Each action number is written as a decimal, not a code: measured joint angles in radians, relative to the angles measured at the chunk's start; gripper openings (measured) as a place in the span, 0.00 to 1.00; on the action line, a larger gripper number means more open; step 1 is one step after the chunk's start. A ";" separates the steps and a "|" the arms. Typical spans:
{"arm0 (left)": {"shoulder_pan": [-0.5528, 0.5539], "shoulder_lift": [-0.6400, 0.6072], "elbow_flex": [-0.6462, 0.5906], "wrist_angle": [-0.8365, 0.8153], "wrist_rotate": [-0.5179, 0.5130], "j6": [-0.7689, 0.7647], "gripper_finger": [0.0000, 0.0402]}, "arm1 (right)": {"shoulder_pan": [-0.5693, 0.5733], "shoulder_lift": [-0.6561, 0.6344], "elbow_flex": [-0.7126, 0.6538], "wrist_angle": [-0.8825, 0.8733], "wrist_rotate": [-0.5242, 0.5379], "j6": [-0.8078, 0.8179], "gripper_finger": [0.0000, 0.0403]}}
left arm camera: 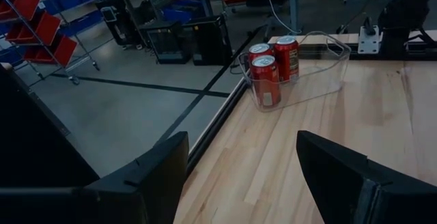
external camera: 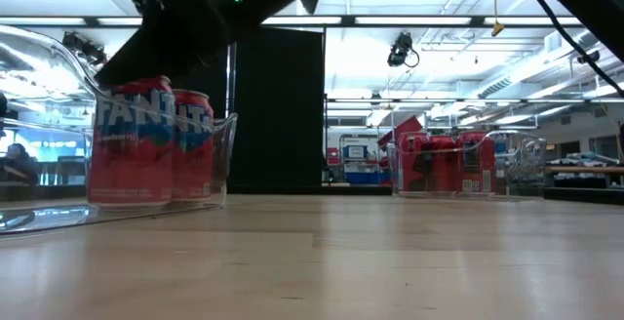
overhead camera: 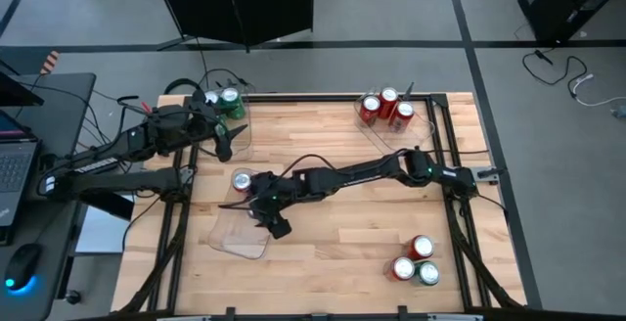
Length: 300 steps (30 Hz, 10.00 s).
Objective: Sort soda cans
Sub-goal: Put the top red soda can into the bottom left transparent bin, then adjust the red soda can in the transparent bin
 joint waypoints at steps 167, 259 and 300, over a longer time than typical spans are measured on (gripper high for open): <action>-0.531 0.696 0.288 -0.628 0.284 -0.460 0.86 | 0.069 -0.750 -0.885 0.078 0.244 0.446 0.00; -0.570 0.867 0.437 -0.831 0.235 -0.403 0.85 | 0.086 -0.750 -0.885 0.064 0.209 0.449 0.00; -0.570 0.860 0.395 -1.019 0.171 -0.384 0.72 | 0.086 -0.750 -0.885 0.063 0.209 0.448 0.00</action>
